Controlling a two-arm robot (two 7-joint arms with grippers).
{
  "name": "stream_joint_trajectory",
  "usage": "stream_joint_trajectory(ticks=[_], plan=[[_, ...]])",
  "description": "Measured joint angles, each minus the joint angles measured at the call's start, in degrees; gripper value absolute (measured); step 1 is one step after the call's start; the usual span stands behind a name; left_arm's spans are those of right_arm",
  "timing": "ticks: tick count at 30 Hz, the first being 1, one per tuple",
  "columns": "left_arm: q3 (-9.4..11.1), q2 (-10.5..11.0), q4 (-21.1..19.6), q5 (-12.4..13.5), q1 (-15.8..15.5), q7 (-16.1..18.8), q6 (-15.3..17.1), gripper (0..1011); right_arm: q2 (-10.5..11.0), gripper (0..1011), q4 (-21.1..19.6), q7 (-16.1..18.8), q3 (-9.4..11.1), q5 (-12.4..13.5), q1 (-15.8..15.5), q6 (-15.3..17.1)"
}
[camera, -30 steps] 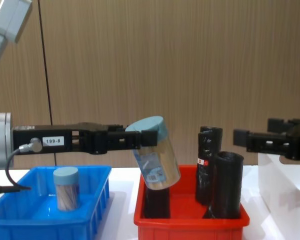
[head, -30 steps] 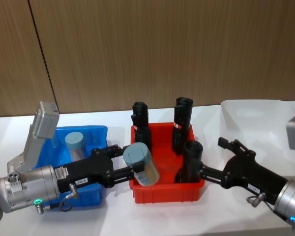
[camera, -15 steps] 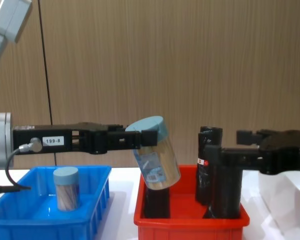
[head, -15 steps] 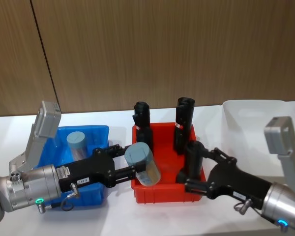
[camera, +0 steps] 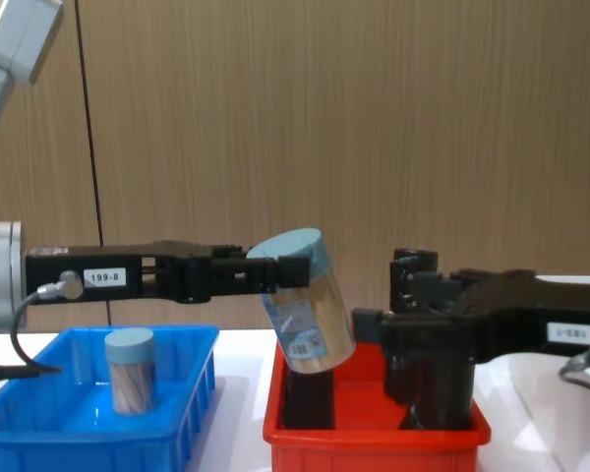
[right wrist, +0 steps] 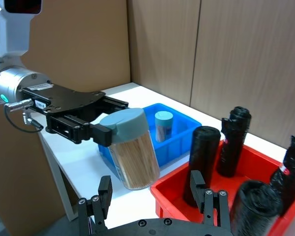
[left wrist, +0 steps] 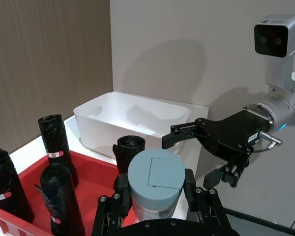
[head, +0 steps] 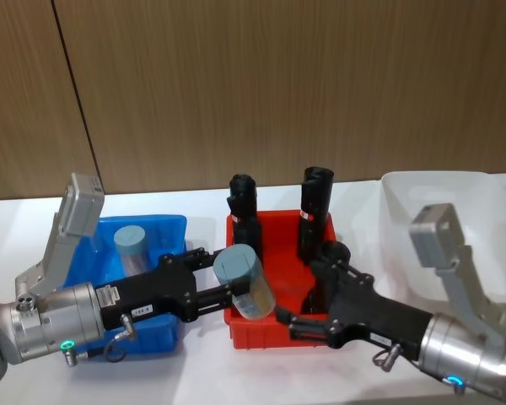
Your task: Pick the cotton swabs from the blue box and place them into the white box.
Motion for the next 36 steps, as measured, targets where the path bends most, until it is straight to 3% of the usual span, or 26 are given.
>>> stream_joint_trajectory(ticks=[18, 36], plan=[[0.0, 0.0, 0.0, 0.0, 0.0, 0.01, 0.0, 657, -3.52, 1002, 3.78, 2.01, -3.23, -4.74, 3.61, 0.22], [0.0, 0.0, 0.0, 0.0, 0.0, 0.01, 0.0, 657, -5.98, 988, 7.7, 2.2, -4.95, -6.96, 6.49, -0.84]])
